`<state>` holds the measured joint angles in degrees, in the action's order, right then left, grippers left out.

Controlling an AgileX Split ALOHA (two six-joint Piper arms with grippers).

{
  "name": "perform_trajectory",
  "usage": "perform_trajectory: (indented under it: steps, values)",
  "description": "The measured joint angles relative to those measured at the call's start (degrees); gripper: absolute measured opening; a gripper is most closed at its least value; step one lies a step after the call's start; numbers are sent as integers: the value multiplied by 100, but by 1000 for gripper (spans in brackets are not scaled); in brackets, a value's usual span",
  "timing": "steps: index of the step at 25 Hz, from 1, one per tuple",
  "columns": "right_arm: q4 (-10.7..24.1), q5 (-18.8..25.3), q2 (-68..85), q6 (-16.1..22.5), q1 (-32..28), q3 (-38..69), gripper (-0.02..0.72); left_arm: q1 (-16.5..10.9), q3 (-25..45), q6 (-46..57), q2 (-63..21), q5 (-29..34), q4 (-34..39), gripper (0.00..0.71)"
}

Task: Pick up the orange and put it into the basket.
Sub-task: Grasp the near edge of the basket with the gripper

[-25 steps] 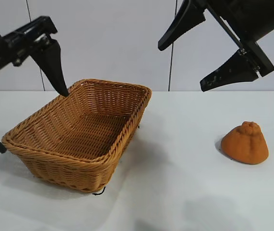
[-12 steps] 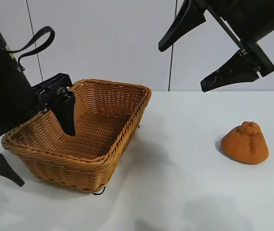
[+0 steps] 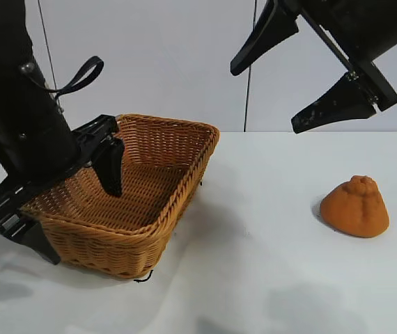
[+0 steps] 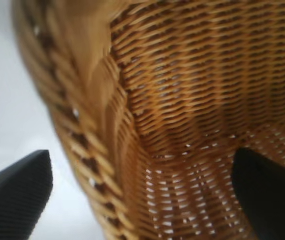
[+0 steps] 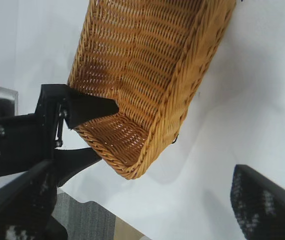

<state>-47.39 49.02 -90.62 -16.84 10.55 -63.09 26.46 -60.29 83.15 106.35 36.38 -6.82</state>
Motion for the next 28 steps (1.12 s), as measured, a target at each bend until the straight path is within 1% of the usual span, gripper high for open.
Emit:
perform_trajectory:
  steps: [1, 11, 14, 20, 22, 23, 26, 28]
  values:
    - [6, 0, 0, 0, 0, 0, 649, -71, 0, 0, 154, -1, 59, 697]
    - [43, 0, 0, 0, 0, 0, 649, -71, 0, -69, 365, -40, 104, 689]
    - [45, 0, 0, 0, 0, 0, 649, -71, 0, -74, 365, -28, 104, 588]
    - [45, 0, 0, 0, 0, 0, 649, -79, 0, -48, 365, 115, 104, 284]
    - [45, 0, 0, 0, 0, 0, 649, -118, 0, 44, 365, 150, 87, 211]
    - [50, 0, 0, 0, 0, 0, 649, -214, -10, 246, 278, 84, 93, 119]
    - [50, 0, 0, 0, 0, 0, 649, -258, -37, 267, 212, 95, 98, 106]
    - [50, 0, 0, 0, 0, 0, 649, -303, -79, 252, 162, 207, 98, 105]
